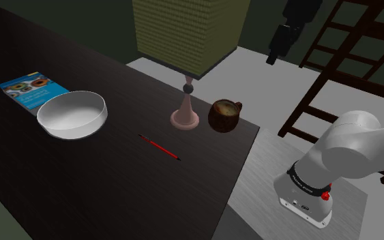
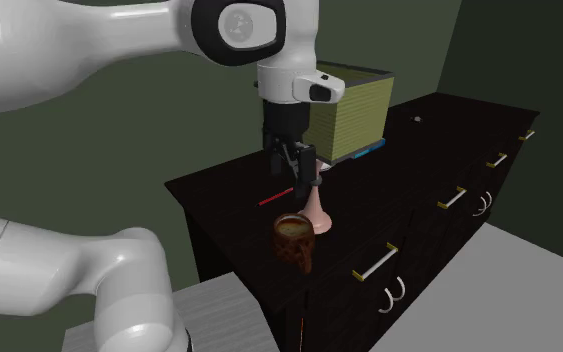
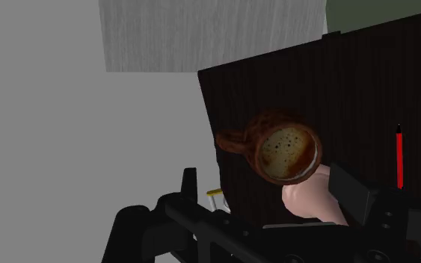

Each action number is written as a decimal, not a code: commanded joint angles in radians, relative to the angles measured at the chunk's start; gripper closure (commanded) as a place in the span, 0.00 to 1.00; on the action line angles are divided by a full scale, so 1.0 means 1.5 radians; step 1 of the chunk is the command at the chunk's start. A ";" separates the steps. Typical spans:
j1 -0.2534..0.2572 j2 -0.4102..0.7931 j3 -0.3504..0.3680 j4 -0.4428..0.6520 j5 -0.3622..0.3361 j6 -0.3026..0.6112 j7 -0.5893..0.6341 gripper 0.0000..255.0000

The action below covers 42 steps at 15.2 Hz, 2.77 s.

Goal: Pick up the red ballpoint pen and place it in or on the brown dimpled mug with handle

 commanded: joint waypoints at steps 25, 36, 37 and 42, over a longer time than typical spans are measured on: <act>0.070 0.422 0.249 0.076 0.026 0.359 0.212 0.00; 0.127 0.703 0.304 0.265 -0.122 0.421 0.353 0.00; 0.136 0.730 0.304 0.288 -0.136 0.422 0.364 0.00; 0.152 0.773 0.297 0.304 -0.161 0.443 0.381 0.00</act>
